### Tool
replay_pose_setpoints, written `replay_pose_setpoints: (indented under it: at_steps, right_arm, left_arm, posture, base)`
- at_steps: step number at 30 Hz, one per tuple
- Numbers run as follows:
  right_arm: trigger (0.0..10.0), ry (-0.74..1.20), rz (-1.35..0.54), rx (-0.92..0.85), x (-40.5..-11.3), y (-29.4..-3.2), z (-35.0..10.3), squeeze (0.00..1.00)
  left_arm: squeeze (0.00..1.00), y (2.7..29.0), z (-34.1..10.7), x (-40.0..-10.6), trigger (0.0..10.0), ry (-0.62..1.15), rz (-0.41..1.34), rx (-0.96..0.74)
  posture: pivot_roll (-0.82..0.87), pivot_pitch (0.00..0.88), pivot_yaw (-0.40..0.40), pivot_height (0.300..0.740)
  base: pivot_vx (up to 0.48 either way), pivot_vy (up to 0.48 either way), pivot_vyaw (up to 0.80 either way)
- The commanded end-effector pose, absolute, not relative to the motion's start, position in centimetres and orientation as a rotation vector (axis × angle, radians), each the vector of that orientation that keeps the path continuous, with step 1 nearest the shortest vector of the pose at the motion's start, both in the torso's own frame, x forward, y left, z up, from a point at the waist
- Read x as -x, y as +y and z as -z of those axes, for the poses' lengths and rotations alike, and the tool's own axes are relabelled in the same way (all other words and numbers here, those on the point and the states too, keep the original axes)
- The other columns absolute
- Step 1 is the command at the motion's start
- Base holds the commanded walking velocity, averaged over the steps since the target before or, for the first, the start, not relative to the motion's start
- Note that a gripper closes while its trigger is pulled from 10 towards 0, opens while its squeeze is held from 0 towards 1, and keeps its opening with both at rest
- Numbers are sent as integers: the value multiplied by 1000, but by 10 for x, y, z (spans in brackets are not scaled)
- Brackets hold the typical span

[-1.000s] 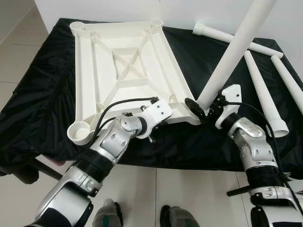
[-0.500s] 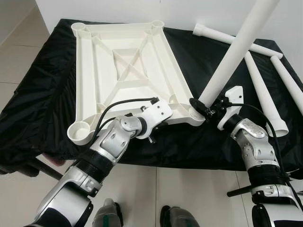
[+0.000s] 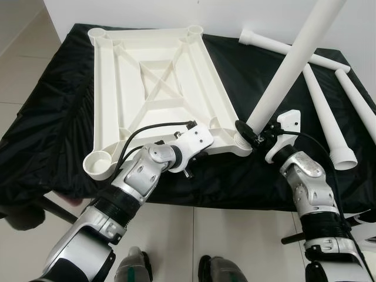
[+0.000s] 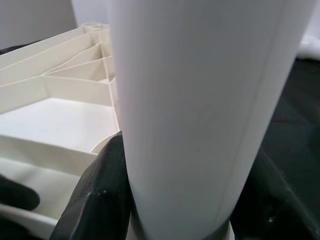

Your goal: Building children table

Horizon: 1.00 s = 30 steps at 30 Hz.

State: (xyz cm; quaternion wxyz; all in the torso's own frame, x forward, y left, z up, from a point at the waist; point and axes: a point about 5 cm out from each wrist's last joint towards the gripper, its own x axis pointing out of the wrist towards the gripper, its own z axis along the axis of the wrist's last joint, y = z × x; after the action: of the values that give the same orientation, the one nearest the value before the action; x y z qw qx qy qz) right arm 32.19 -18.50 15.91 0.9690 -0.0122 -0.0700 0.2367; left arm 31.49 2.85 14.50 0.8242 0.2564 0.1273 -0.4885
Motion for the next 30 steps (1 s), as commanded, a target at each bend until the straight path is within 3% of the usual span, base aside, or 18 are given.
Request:
replay_pose_setpoints:
  at_steps: [1, 10, 22, 30]
  right_arm:
    - [10000, -128, -448, -3, -321, -178, -157, 0]
    - [10000, -142, -318, -1, -321, -166, -160, 0]
    - [10000, -149, 66, -36, -317, -150, -164, 0]
    - [10000, -153, 119, -39, -314, -144, -164, 0]
  left_arm:
    - [0, 22, -146, -310, 10000, 264, 1085, -559]
    - [0, 22, -146, -309, 10000, 265, 1089, -559]
    - [0, 21, -145, -308, 10000, 263, 1093, -562]
    - [0, 21, -145, -307, 10000, 262, 1095, -563]
  posture:
    - [-15, 102, -37, 740]
    - [-12, 101, -36, 740]
    - [-3, 85, -41, 740]
    - [-1, 78, -41, 740]
  base:
    - [0, 0, 0]
    - [0, 0, 0]
    - [0, 0, 0]
    - [0, 0, 0]
